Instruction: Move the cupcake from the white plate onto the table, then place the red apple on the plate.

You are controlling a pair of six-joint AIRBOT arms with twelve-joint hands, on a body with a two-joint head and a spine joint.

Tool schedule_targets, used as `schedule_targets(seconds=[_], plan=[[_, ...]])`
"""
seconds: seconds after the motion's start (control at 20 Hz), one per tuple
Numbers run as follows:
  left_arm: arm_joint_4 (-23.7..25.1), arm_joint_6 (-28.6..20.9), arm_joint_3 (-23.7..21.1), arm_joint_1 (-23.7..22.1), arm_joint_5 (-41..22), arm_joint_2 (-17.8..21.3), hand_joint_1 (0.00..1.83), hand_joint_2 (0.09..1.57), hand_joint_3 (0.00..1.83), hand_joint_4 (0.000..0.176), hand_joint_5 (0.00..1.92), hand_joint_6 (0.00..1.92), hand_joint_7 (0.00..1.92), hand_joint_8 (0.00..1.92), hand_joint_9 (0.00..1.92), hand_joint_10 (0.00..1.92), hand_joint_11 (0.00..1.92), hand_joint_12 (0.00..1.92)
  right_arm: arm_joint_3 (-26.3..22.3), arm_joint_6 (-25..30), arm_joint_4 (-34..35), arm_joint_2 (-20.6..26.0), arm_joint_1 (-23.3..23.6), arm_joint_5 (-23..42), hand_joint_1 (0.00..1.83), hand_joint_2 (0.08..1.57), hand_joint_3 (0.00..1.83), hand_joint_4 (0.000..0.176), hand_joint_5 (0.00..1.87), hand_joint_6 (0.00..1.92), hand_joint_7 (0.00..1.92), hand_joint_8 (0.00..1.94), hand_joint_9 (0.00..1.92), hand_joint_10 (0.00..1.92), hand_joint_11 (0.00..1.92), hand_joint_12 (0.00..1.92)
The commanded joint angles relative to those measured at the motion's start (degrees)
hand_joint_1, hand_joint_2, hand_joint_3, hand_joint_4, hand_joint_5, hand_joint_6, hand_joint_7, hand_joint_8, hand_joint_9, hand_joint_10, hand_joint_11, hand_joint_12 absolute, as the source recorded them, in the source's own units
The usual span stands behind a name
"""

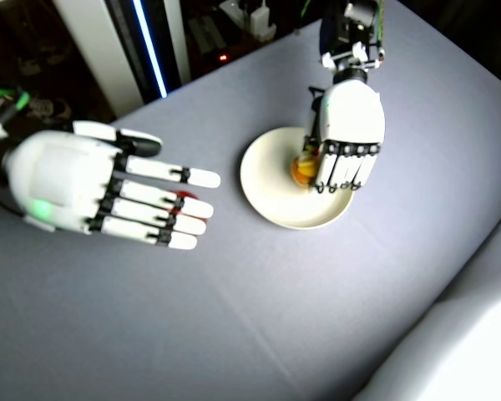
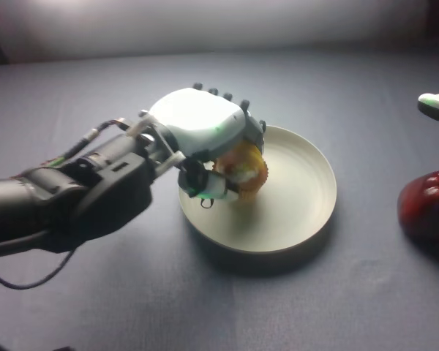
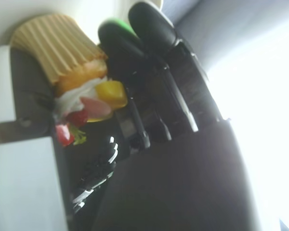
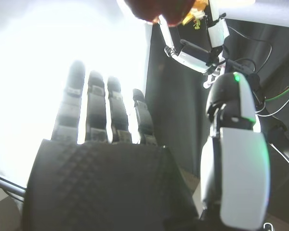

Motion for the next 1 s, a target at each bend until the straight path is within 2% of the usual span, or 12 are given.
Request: schedule_targets(seconds=[0.0,0.1,0.15,0.25,0.3,0.4,0.45,0.5,0.7,0.8,0.85,0.95], plan=[[1.21,-0.44,-0.79,-0.94,-11.48,1.97,1.37,1.13,0.0,0.0,1.04,0.63,0.86,1.18,0.9,1.3,0.75,1.24,0.27,0.57,1.76,0.27,0.62,7.08,0.65,1.06,0.0,0.083,0.0,0.0,0.12,0.0,0.14,0.01,0.0,0.59],[1.77,-0.51,-4.76,0.08,-16.91,6.84,1.28,1.09,0.0,0.0,1.19,0.5,0.94,1.14,0.89,0.93,0.66,1.36,0.14,0.81,1.77,0.27,0.59,7.08,0.66,1.07,0.0,0.083,0.0,0.0,0.11,0.0,0.13,0.0,0.0,0.57],[1.73,-0.52,-6.44,1.11,-18.92,9.34,1.36,1.09,0.0,0.0,1.21,0.47,0.95,1.04,0.85,1.24,0.58,1.31,0.06,0.82,1.82,0.27,0.54,7.08,0.65,1.07,0.0,0.071,0.0,0.0,0.11,0.0,0.13,0.0,0.0,0.57],[0.84,-0.47,-9.49,4.78,-21.42,14.87,1.26,1.07,0.0,0.0,1.19,0.51,1.03,1.01,0.95,0.62,0.68,1.17,-0.24,0.93,1.89,0.28,0.27,7.08,0.64,1.07,0.0,0.079,0.0,0.0,0.1,0.0,0.12,0.0,0.0,0.54],[0.25,-0.1,-10.46,6.49,-21.6,16.68,1.27,1.08,0.0,0.0,1.17,0.46,1.01,1.12,1.01,0.6,0.75,1.23,-0.34,0.95,1.91,0.29,0.19,7.08,0.65,1.07,0.0,0.081,0.0,0.0,0.1,0.0,0.12,0.0,0.0,0.52],[-2.23,2.93,-12.62,10.41,-20.85,19.78,1.22,1.13,0.0,0.0,1.0,0.83,0.92,1.2,1.01,0.47,0.7,1.19,-0.4,1.3,1.91,0.31,0.07,7.08,0.66,1.07,0.0,0.086,0.0,0.0,0.11,0.0,0.12,0.0,0.0,0.49],[-4.16,4.51,-13.43,12.49,-20.45,20.7,1.34,1.13,0.01,0.0,1.02,0.78,0.88,1.15,0.86,1.17,0.65,1.28,-0.39,1.32,1.87,0.31,0.02,7.06,0.66,1.08,0.0,0.079,0.0,0.0,0.11,0.0,0.12,0.0,0.0,0.49],[-6.05,4.94,-13.6,14.26,-20.14,20.98,1.36,1.15,0.0,0.0,0.95,0.89,0.84,1.21,0.8,1.34,0.61,1.33,-0.38,1.32,1.81,0.31,-0.04,7.01,0.68,1.07,0.0,0.074,0.0,0.0,0.11,0.0,0.14,0.0,0.0,0.53],[-10.69,5.37,-12.87,18.39,-18.69,19.73,1.28,1.14,0.0,0.0,1.05,0.58,0.87,1.37,0.86,1.28,0.77,1.57,-0.26,1.72,0.78,0.3,-0.29,6.51,0.72,1.1,0.0,0.102,0.0,0.0,0.11,0.0,0.13,0.01,0.0,0.52],[-12.54,7.21,-12.83,19.2,-18.17,19.13,1.27,1.1,0.0,0.0,1.05,0.61,0.99,1.21,0.94,0.9,0.8,1.36,-0.14,1.87,0.08,0.24,-0.29,5.81,0.74,1.09,0.0,0.123,0.0,0.0,0.12,0.0,0.16,0.01,0.0,0.55],[-13.04,7.57,-12.98,19.53,-18.26,19.09,1.29,1.0,0.0,0.0,0.84,0.2,0.82,0.44,0.83,0.53,0.61,1.05,-0.1,1.92,-0.16,0.14,-0.29,5.59,0.76,1.09,0.0,0.116,0.0,0.0,0.12,0.0,0.16,0.01,0.0,0.55],[-13.52,7.59,-13.29,20.11,-18.76,19.29,1.05,0.87,0.0,0.035,0.53,0.01,0.52,0.02,0.56,0.06,0.3,0.77,-0.01,1.94,-0.49,0.04,-0.29,5.24,0.73,1.07,0.0,0.128,0.0,0.0,0.12,0.0,0.15,0.0,0.0,0.52]])
